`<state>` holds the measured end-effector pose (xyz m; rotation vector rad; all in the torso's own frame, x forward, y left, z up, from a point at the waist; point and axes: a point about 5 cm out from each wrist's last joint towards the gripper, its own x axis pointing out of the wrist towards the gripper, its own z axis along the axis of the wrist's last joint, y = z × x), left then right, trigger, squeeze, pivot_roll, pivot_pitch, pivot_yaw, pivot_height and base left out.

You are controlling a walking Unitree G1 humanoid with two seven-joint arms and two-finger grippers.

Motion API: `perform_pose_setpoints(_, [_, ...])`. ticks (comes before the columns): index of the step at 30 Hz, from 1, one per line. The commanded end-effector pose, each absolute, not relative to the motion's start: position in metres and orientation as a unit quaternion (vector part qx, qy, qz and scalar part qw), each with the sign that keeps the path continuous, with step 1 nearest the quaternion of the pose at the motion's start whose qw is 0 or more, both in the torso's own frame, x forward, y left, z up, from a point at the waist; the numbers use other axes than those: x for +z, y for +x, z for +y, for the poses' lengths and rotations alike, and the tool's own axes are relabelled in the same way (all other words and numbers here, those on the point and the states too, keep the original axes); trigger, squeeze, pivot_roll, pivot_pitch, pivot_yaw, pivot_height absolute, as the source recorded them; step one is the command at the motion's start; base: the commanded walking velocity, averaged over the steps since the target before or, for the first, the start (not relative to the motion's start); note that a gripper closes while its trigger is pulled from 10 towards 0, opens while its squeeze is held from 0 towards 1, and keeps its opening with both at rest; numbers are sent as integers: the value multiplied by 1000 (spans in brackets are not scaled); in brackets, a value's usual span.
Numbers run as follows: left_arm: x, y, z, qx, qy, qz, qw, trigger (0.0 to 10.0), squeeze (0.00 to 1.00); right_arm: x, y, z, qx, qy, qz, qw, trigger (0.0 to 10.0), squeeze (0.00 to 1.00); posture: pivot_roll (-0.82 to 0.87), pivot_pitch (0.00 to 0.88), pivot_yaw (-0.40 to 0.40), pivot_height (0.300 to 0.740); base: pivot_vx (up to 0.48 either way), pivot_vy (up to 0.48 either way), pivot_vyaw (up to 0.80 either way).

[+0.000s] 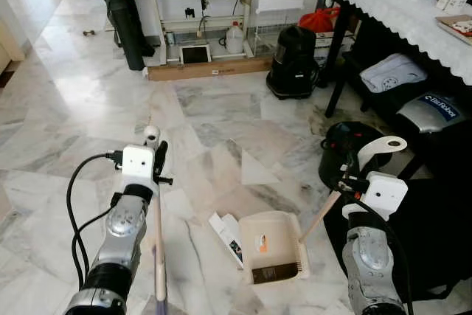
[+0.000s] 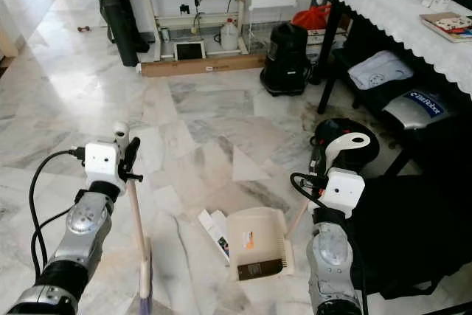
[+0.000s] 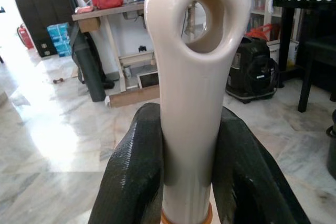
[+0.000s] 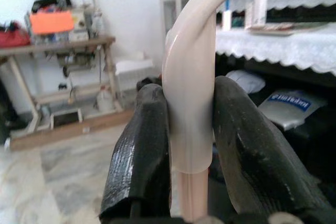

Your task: Sweep floor

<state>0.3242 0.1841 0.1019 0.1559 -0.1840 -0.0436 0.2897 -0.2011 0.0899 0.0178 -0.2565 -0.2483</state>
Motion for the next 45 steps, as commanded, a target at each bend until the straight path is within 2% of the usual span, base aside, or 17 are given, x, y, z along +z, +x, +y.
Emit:
perform_pose_setpoints(1, [108,321,181,-21,83,-117,989,10000,0,111,293,-205,-127,15,-171,977,10000,0,26,0,-31,740,0,0,0])
perform_pose_setpoints(5, [101,314,177,-19,80,-114,990,10000,0,117,292,-210,-127,9,-180,975,10000,0,30,0,-49,740,0,0,0])
perform_pose_setpoints(10, [113,321,180,-16,82,-128,988,10000,0,119,295,-214,-139,17,-181,973,10000,0,67,0,-34,740,0,0,0])
perform_pose_setpoints(15, [126,326,190,-2,92,-147,985,10000,0,117,300,-210,-144,31,-173,974,10000,0,84,0,-41,740,0,0,0])
perform_pose_setpoints(18, [125,324,192,3,93,-147,985,10000,0,115,302,-199,-116,27,-165,979,10000,0,86,0,-39,740,0,0,0])
perform_pose_setpoints(21, [125,324,189,-1,91,-147,985,10000,0,115,302,-193,-106,26,-166,980,10000,0,80,0,-30,740,0,0,0])
perform_pose_setpoints(27, [124,326,179,-17,84,-143,986,10000,0,110,296,-199,-129,22,-160,978,10000,0,55,0,-6,740,0,0,0])
perform_pose_setpoints(35, [124,329,167,-26,78,-142,986,10000,0,107,290,-203,-137,15,-152,979,10000,0,57,0,-26,740,0,0,800])
perform_pose_setpoints(45, [125,326,169,-16,86,-148,985,10000,0,113,296,-204,-131,16,-155,979,10000,0,84,0,-50,740,0,0,800])
